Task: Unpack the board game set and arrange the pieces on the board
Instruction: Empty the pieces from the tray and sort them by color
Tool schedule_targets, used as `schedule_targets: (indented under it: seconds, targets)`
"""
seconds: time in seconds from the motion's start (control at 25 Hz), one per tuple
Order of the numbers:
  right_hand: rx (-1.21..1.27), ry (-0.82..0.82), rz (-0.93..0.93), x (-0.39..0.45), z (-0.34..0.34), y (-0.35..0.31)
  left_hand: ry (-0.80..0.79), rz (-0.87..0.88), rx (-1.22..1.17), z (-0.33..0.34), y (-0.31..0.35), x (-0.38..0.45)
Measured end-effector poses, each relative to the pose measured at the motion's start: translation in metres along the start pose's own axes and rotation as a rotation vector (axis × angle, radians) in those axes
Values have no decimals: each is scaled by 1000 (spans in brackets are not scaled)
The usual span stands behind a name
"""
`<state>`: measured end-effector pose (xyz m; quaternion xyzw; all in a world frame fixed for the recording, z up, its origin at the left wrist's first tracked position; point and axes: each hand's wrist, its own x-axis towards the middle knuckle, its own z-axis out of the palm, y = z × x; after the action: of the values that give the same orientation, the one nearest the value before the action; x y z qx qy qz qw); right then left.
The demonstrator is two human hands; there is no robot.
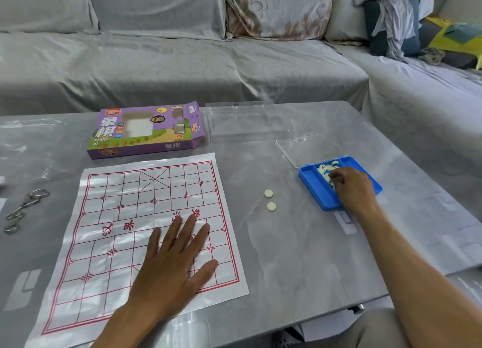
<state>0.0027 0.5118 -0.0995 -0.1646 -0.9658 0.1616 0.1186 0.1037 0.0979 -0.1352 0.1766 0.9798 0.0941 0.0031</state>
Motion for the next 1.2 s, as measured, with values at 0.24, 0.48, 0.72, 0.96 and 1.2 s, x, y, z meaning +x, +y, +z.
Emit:
schedule_targets:
  seconds: [0.24,0.48,0.72,0.96,1.2]
  targets:
    - [168,158,15,-9,-18,-31,6,-2,15,2,-2,0]
    - [344,-382,-261,-52,7,-108,9,-2,18,4,-2,0]
    - [304,-48,-167,-33,-1,-91,-24,-7,21,1,-1,0]
    - [-243,-101,268,-9,-16,-10,-9,-3,2,-2,1,-1]
    - [-71,-60,247,-4,-21,14,-8,-12,22,4,-2,0]
